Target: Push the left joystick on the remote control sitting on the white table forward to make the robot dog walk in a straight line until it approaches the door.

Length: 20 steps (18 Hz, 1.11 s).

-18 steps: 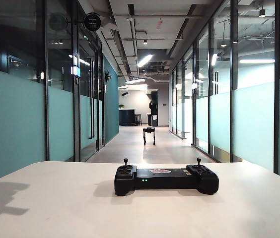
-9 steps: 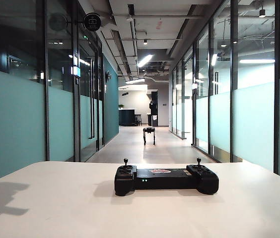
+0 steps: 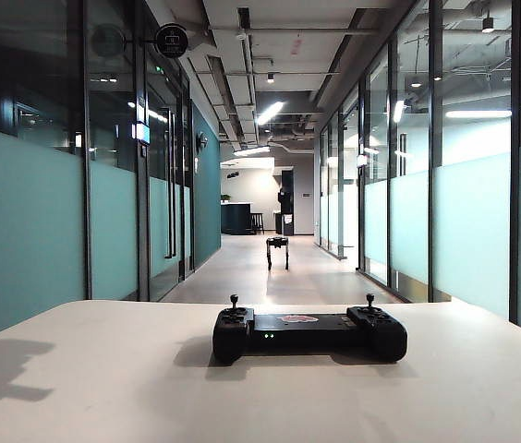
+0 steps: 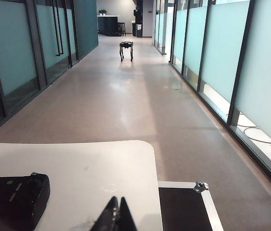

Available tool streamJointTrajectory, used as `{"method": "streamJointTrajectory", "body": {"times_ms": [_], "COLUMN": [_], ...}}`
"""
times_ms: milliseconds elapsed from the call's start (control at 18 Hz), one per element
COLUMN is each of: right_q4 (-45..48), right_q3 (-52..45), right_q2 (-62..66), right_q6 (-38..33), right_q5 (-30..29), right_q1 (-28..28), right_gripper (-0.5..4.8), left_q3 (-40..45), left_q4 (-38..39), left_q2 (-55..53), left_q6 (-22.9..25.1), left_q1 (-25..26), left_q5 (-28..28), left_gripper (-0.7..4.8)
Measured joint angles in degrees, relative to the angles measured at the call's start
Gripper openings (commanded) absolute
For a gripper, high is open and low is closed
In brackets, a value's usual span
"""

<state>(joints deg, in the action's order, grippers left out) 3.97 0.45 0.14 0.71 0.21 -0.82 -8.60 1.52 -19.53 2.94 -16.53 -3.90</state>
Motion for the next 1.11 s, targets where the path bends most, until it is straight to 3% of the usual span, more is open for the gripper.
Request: {"method": "streamJointTrajectory", "body": {"times_ms": [388,444,666,777,1110], "right_q4": [-0.02,-0.02,-0.02,-0.02,-0.42], "right_q3": [0.0,0.0,0.0,0.0,0.0], "right_q2": [0.0,0.0,0.0,0.0,0.0], "right_q6": [0.0,0.0,0.0,0.0,0.0], "right_q5": [0.0,0.0,0.0,0.0,0.0], "right_q1": [-0.02,0.0,0.0,0.0,0.0], "right_gripper": [-0.05,-0.05,-0.05,-0.05,-0.05], "left_q3": [0.07,0.07,1.44,4.24,8.5], "left_q4": [1.2,1.05,-0.13,-0.11,-0.5], "left_q2": [2.93,5.46,13.9,19.1,19.41], "left_q6": [0.0,0.0,0.0,-0.11,-2.6], "left_q1": [0.04,0.94,12.22,13.75,13.73], "left_q5": [-1.11,-0.83,8.72,9.29,7.98], "left_gripper": [-0.06,-0.06,-0.06,-0.06,-0.06]}}
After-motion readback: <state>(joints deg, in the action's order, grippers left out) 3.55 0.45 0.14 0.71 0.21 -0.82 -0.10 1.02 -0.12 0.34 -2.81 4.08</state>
